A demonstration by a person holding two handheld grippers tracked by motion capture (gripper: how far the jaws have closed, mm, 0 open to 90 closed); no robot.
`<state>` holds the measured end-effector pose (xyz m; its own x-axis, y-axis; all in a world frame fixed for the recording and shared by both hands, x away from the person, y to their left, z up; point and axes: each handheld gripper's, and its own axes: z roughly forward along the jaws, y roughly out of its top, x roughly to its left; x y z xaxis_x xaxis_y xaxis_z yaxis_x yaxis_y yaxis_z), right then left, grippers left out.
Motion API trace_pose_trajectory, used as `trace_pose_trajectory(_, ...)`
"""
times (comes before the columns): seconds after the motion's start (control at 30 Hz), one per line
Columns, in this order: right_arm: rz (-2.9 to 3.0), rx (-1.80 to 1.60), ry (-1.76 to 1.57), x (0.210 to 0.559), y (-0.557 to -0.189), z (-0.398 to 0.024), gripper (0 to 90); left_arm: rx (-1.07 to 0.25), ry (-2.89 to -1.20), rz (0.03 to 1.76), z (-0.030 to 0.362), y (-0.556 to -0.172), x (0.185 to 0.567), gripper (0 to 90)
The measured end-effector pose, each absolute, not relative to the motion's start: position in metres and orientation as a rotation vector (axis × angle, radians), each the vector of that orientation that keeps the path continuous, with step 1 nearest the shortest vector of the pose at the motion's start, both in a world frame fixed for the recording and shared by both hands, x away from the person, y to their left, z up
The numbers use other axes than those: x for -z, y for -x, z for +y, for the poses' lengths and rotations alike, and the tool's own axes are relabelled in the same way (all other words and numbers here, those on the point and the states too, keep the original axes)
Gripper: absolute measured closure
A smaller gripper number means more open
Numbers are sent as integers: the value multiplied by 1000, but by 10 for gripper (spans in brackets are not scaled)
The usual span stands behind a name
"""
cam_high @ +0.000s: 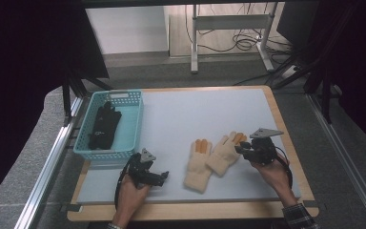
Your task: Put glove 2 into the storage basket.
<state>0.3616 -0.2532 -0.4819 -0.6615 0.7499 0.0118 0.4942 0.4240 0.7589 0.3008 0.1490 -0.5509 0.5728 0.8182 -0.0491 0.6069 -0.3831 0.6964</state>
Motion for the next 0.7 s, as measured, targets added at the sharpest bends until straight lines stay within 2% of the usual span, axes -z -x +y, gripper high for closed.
trace_pose_trajectory(0.17, 2370, -1081, -1094, 492, -351, -252, 581, -398, -2122, 1132, 149, -301, 551, 4)
trace_pose_trajectory(0.3, 2391, -1046, -1118, 511, -350, -247, 572, -399, -2122, 1132, 149, -301, 551, 4)
trace_pose_trajectory(0.33, 2393, -1044, -1122, 515, -350, -246, 586, -399, -2123, 1132, 149, -301, 551, 4)
trace_pose_trajectory(0.43, 2382, -1039, -1114, 525, -350, -244, 716, -399, -2122, 1132, 149, -301, 551, 4)
trace_pose_trajectory(0.5, 2351, -1056, -1092, 528, -349, -244, 848, -399, -2122, 1132, 149, -301, 551, 4)
trace_pose_trajectory(0.7, 2347, -1067, -1094, 524, -346, -246, 878, -399, -2123, 1132, 149, -301, 551, 4)
